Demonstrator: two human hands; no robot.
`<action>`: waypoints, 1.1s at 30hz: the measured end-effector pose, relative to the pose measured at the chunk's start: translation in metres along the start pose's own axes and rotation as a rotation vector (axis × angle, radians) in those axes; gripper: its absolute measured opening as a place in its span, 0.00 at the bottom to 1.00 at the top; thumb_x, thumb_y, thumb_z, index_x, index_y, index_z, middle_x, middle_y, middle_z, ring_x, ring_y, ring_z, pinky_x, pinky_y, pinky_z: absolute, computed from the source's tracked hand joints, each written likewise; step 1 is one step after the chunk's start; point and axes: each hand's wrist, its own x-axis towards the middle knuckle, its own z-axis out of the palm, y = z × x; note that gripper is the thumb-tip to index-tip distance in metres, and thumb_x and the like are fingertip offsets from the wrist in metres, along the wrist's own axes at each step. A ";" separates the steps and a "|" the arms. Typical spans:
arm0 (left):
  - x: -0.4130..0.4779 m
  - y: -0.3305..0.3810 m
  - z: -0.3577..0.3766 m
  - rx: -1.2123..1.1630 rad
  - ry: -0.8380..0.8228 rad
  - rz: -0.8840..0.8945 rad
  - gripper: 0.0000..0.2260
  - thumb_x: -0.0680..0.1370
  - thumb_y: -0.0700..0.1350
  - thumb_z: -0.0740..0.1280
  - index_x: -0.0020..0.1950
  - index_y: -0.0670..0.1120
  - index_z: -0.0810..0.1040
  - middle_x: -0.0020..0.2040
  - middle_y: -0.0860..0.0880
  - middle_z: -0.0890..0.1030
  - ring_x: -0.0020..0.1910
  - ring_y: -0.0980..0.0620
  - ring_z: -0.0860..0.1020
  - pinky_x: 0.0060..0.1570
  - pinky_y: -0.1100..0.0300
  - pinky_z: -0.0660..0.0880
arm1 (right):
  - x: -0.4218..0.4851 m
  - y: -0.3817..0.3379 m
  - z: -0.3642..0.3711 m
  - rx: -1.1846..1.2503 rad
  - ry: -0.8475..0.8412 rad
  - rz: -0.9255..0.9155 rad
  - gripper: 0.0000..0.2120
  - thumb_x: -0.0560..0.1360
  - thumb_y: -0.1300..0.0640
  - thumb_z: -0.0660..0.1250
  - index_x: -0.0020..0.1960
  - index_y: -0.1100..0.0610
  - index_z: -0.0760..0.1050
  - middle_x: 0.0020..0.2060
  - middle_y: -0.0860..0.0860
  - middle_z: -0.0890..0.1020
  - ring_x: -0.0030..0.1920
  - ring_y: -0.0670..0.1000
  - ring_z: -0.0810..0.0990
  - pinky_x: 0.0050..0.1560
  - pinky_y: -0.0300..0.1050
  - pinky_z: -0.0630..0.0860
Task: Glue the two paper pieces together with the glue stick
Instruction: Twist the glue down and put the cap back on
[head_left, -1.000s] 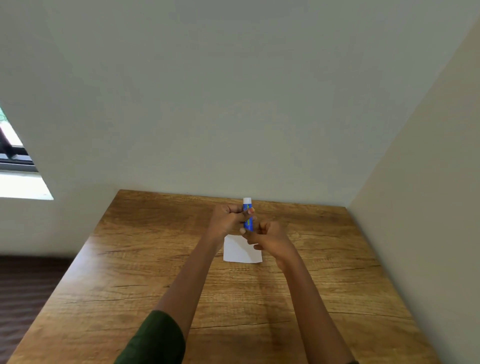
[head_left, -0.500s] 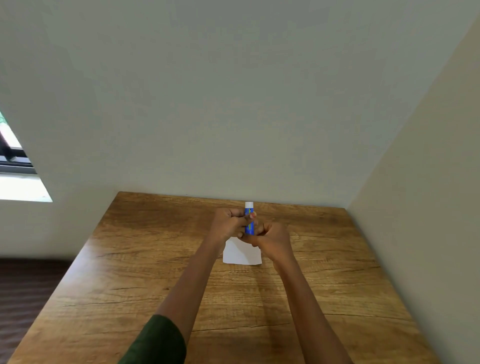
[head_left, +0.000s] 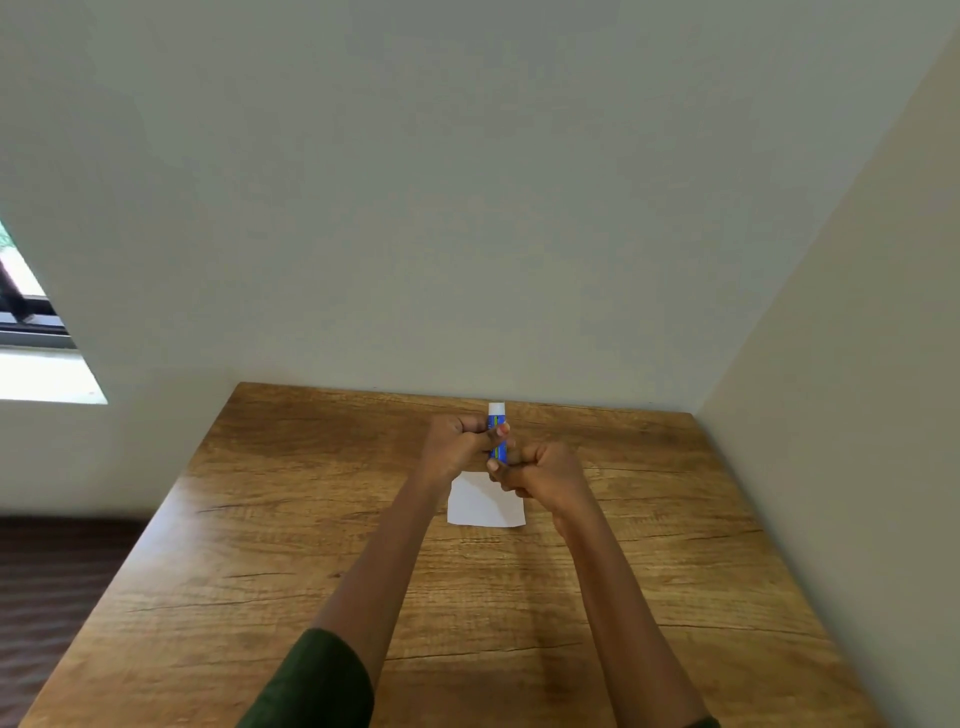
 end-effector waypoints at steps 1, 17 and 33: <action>0.000 -0.001 0.000 -0.002 0.000 -0.001 0.01 0.71 0.43 0.72 0.39 0.47 0.83 0.36 0.49 0.85 0.40 0.54 0.83 0.37 0.68 0.77 | 0.001 0.001 0.002 -0.015 0.029 -0.012 0.06 0.66 0.61 0.76 0.42 0.61 0.84 0.36 0.52 0.85 0.32 0.42 0.80 0.34 0.33 0.74; 0.002 -0.010 -0.012 -0.029 -0.004 0.019 0.10 0.71 0.42 0.72 0.50 0.40 0.82 0.42 0.47 0.85 0.43 0.53 0.84 0.42 0.61 0.80 | 0.008 0.025 -0.063 -0.380 0.333 -0.111 0.20 0.67 0.60 0.76 0.57 0.60 0.78 0.55 0.54 0.82 0.54 0.52 0.79 0.48 0.42 0.73; 0.004 -0.020 -0.005 0.029 -0.016 -0.040 0.14 0.69 0.41 0.74 0.53 0.39 0.81 0.46 0.46 0.83 0.46 0.53 0.82 0.38 0.66 0.78 | 0.038 0.070 -0.045 -0.482 0.284 -0.130 0.04 0.73 0.64 0.67 0.44 0.59 0.80 0.42 0.52 0.83 0.40 0.46 0.77 0.36 0.33 0.69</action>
